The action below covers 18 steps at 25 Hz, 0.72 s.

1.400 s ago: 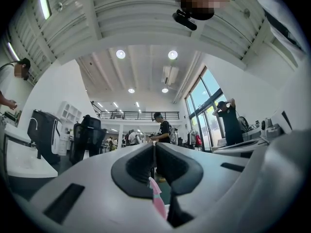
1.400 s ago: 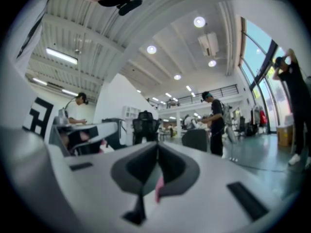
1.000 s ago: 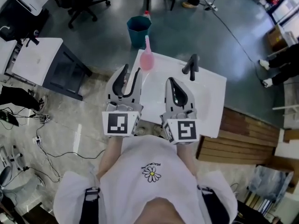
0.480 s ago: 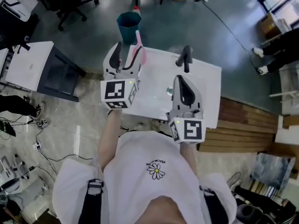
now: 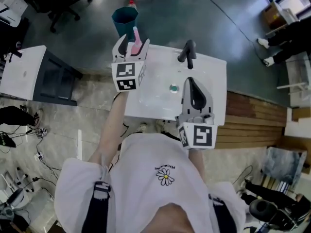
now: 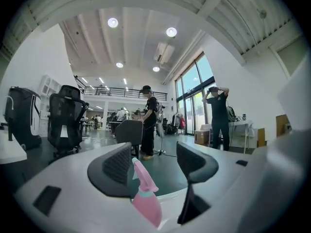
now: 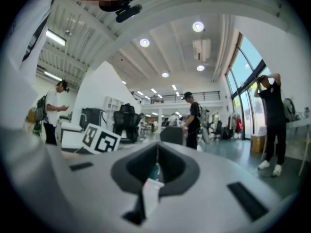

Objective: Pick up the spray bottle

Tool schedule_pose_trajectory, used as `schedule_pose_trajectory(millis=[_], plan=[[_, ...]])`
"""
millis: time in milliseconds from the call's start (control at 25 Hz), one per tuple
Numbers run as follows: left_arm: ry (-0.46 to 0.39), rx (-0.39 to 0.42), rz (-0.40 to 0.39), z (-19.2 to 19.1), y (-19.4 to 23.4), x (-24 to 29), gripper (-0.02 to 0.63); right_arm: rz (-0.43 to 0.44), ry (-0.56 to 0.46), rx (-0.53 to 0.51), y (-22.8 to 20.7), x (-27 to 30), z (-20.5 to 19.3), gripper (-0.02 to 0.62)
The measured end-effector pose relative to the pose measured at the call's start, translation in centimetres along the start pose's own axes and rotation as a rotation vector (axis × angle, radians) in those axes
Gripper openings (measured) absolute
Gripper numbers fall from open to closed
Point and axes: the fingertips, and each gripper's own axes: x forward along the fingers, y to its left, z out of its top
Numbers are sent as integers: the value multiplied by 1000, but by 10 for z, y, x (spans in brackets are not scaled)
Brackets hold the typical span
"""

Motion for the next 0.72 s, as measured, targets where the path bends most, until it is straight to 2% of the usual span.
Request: schedule_pose_trajectory(millis=[320,720], plan=[[88,43,9,-45,1,31,297,-70,20,-12,-13,-15,-3,31],[205,-8,36,-100,12,53,296,-137,57,-16,-26,-24,-13,29]])
